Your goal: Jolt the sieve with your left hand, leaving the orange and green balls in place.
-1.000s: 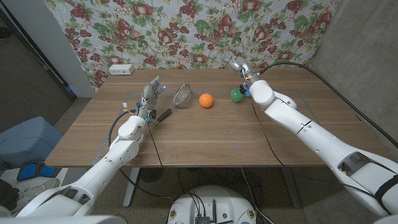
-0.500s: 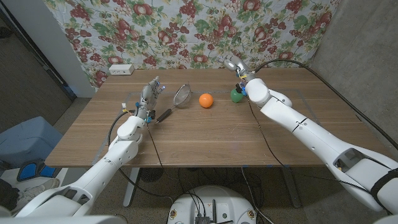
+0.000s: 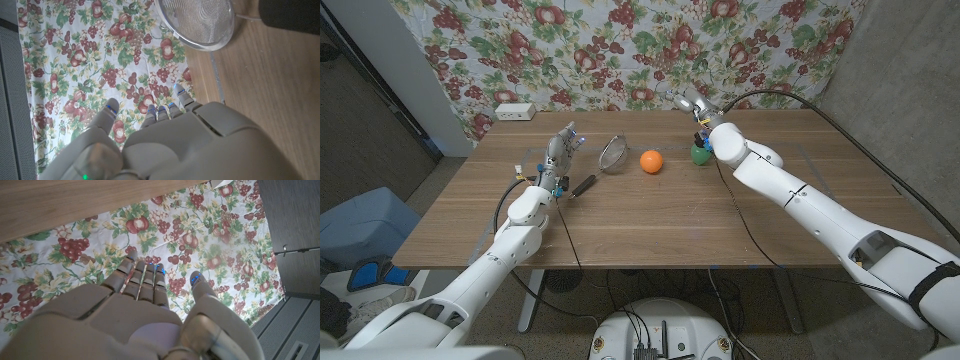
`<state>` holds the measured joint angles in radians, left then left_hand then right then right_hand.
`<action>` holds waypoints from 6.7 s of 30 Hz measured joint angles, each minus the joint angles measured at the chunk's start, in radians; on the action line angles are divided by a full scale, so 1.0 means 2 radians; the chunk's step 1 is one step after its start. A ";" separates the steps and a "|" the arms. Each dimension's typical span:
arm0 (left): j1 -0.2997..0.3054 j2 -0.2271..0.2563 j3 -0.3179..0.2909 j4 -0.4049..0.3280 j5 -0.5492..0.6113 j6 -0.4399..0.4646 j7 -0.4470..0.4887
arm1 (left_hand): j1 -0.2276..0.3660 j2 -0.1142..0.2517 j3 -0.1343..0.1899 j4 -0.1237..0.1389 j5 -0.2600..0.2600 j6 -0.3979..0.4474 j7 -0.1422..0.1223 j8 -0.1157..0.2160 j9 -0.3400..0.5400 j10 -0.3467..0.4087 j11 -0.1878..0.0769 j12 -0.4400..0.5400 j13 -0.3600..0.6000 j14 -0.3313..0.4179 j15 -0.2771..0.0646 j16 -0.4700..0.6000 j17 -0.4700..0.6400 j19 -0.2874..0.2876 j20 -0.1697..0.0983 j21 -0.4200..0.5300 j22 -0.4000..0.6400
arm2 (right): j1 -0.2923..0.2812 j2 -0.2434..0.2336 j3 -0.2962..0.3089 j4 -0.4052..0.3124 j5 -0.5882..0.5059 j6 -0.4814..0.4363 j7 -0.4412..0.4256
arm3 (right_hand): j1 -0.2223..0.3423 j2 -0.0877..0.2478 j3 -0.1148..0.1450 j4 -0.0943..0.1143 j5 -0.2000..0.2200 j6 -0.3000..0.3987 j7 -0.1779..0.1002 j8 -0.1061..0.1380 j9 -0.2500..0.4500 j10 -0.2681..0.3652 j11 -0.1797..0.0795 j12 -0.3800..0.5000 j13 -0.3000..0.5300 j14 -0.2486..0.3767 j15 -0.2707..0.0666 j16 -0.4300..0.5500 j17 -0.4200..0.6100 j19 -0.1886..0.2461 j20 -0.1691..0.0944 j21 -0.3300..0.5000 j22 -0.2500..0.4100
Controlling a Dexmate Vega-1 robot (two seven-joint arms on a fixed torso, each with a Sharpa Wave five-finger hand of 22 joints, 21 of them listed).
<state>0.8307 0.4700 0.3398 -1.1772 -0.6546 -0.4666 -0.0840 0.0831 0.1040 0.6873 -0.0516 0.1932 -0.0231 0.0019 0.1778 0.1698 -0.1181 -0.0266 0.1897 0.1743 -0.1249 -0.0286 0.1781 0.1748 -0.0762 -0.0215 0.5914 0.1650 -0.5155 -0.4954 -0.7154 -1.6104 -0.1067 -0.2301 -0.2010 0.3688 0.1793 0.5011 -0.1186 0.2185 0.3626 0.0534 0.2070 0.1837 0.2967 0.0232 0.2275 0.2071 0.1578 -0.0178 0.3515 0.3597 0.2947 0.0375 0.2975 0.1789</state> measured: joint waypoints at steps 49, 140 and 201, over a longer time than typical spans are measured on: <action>0.001 -0.005 0.001 0.000 0.003 -0.004 0.007 | -0.003 -0.003 0.000 -0.004 0.000 0.002 0.002 0.000 0.000 0.000 0.000 0.000 0.000 0.003 -0.003 0.000 0.000 0.002 0.002 -0.009 0.000 | 0.043 0.029 -0.055 0.032 -0.066 -0.042 0.028 | 0.010 -0.010 -0.003 -0.011 0.000 0.009 -0.009 0.000 0.001 0.009 -0.009 0.000 0.000 0.006 -0.006 0.002 0.000 0.008 0.003 0.000 0.001; 0.021 0.002 -0.005 -0.024 0.001 -0.008 0.013 | -0.008 -0.005 0.000 -0.008 0.000 0.002 0.002 0.000 0.000 0.000 0.000 0.000 0.000 0.003 -0.003 0.000 -0.001 0.013 0.001 -0.030 0.000 | 0.123 0.127 -0.158 0.189 -0.120 -0.081 0.046 | 0.043 -0.055 -0.019 -0.027 -0.013 0.038 -0.015 0.004 0.002 0.037 -0.019 0.000 0.000 0.020 -0.010 0.000 -0.008 0.031 0.008 0.000 0.001; 0.024 0.004 -0.010 -0.026 -0.001 -0.009 0.016 | -0.008 -0.005 0.002 -0.010 0.000 0.002 0.002 0.000 0.000 0.000 0.000 0.000 0.000 0.003 -0.003 0.000 -0.001 0.018 0.000 -0.041 0.000 | 0.169 0.174 -0.226 0.266 -0.149 -0.130 0.082 | 0.084 -0.036 -0.019 -0.032 -0.015 0.083 -0.024 0.012 0.005 0.079 -0.027 0.008 0.002 0.034 -0.009 -0.004 -0.013 0.046 0.008 -0.006 0.001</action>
<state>0.8790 0.4789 0.3203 -1.2297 -0.6573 -0.4844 -0.0526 0.0662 0.0949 0.6911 -0.0725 0.1932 -0.0196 0.0054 0.1778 0.1697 -0.1182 -0.0267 0.1897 0.1743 -0.1196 -0.0339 0.1781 0.1726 -0.0404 -0.0214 0.5089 0.1650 -0.1769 -0.1468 -1.1670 -1.0782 -0.4041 -0.4910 -0.0362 0.5370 0.1069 0.4624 -0.1822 0.1894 0.5290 0.0048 0.2302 0.1934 0.4551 -0.0305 0.2441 0.2117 0.2256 -0.0358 0.3434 0.3339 0.3858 0.0536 0.2847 0.1816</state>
